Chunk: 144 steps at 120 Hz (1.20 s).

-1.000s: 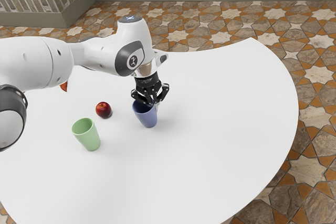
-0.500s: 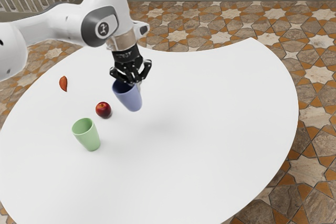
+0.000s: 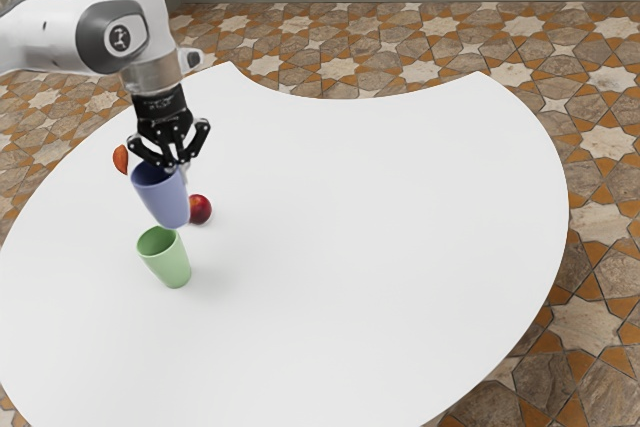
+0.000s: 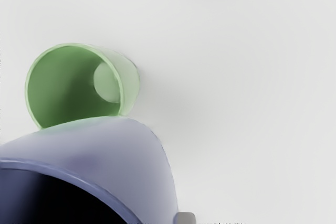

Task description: Place the right cup onto the left cup

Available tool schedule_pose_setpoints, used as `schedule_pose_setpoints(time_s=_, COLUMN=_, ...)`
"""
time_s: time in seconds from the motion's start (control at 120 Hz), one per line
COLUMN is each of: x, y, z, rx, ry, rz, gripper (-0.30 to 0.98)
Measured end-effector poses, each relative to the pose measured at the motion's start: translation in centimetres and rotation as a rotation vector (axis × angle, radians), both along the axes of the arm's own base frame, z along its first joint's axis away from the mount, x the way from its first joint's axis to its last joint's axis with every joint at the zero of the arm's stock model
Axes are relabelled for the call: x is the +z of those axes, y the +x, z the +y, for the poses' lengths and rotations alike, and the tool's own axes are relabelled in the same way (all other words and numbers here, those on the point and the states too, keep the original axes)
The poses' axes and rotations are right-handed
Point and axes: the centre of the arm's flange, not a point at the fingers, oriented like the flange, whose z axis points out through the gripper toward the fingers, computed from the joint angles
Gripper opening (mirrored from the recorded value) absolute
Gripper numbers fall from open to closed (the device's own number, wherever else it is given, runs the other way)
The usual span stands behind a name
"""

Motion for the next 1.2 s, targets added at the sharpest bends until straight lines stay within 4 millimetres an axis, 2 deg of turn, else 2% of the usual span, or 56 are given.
schedule_pose_setpoints(time_s=0.175, x=-0.4, y=-2.0, z=1.0, rx=0.026, ry=-0.003, rz=0.019, gripper=-0.1)
schedule_pose_setpoints(time_s=0.292, x=-0.7, y=-2.7, z=2.0, rx=0.052, ry=-0.004, rz=0.024, gripper=-0.1)
schedule_pose_setpoints(time_s=0.425, x=-1.0, y=-2.7, z=2.2, rx=0.064, ry=-0.002, rz=0.028, gripper=-0.1)
schedule_pose_setpoints(time_s=0.817, x=-2.4, y=-2.2, z=4.4, rx=0.125, ry=0.003, rz=0.009, gripper=-0.1)
schedule_pose_setpoints(time_s=1.042, x=-4.2, y=-2.2, z=6.3, rx=0.166, ry=0.001, rz=0.009, gripper=-0.1)
schedule_pose_setpoints(time_s=1.2, x=-4.5, y=-2.1, z=6.5, rx=0.171, ry=-0.001, rz=-0.005, gripper=-0.1)
